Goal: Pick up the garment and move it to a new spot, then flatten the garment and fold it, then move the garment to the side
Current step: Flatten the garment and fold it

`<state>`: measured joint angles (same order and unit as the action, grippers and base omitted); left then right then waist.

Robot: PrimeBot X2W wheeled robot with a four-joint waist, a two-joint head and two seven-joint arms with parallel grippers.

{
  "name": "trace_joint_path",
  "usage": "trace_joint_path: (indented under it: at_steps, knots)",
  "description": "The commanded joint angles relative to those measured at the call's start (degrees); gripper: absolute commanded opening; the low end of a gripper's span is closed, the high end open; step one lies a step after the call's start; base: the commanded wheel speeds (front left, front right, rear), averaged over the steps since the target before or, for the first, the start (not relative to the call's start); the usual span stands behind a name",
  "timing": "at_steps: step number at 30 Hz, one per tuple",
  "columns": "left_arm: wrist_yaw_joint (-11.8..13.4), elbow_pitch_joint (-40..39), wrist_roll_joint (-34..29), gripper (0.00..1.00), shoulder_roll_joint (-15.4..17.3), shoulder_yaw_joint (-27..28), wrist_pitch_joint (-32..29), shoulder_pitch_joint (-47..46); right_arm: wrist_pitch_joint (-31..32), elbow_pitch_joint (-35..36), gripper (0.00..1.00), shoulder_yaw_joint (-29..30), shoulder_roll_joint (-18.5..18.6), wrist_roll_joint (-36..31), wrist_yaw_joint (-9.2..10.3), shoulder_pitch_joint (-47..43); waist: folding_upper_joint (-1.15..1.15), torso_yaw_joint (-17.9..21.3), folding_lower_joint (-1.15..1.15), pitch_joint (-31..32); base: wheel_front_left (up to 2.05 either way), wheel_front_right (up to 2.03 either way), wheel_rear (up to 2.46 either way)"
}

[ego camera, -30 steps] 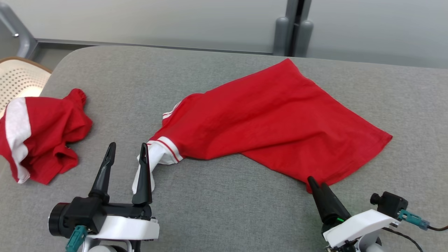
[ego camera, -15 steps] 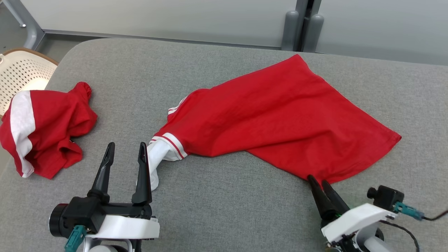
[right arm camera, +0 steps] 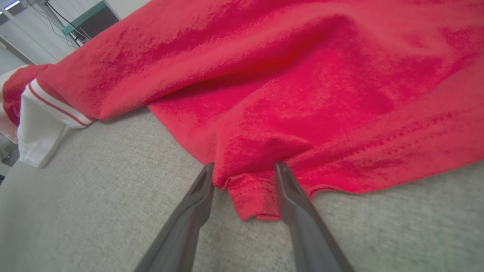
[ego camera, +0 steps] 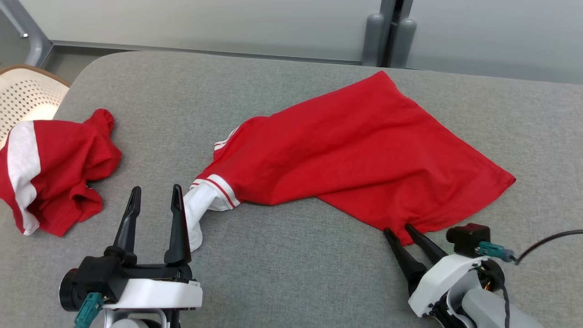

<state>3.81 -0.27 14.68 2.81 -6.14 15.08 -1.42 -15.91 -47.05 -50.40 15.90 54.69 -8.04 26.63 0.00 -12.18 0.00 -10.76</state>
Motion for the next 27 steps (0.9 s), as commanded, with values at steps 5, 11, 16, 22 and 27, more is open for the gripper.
trace_joint_path:
  at_steps: [5,11,16,22,27]
  knots:
    - [-0.16,0.07,0.26,1.0,0.18,0.59,0.09,-0.61,1.72,-10.32,0.0,-0.3,1.23,-11.67,1.02,-2.13,0.0,1.18,0.0,0.23,0.0,0.0,0.0]
    - [-0.33,0.11,0.04,1.0,0.19,0.11,0.1,-0.79,1.82,-10.22,0.0,4.05,-1.13,-24.56,0.97,-2.23,0.0,1.16,0.0,0.55,0.0,0.0,0.0]
    - [-0.34,0.28,-0.2,1.0,0.19,0.41,0.1,0.57,1.27,-3.68,0.0,12.81,-1.24,-33.12,0.62,-5.77,0.0,1.14,0.0,1.32,0.0,0.0,0.0]
    - [-0.29,-0.25,-0.45,1.0,0.16,1.45,0.09,1.31,0.86,10.52,0.0,24.3,0.11,-43.94,0.62,-14.59,0.0,3.28,0.0,1.26,0.0,0.0,0.0]
    - [-0.65,-0.48,-0.98,1.0,0.16,1.87,0.09,0.99,0.77,27.81,0.0,35.65,1.67,-51.65,0.62,-25.82,0.0,5.91,0.0,0.61,0.0,0.0,0.0]
